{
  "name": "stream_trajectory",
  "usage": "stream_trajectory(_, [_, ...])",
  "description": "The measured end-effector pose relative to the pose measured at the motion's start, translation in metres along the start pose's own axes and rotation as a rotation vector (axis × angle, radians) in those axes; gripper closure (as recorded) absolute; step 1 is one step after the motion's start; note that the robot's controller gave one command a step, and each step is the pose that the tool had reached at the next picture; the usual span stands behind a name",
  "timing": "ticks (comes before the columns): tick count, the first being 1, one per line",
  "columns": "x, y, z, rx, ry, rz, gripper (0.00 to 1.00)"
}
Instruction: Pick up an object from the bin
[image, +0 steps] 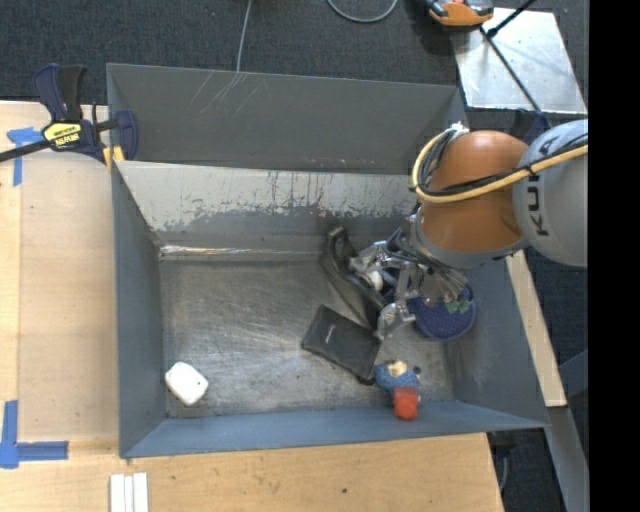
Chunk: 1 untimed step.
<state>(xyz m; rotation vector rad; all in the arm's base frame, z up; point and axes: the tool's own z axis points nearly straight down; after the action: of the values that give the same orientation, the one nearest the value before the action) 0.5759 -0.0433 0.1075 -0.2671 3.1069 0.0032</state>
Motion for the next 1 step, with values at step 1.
stream_trajectory(1, [-0.0161,-0.0045,-0.0126,0.0,0.015,-0.306,0.0])
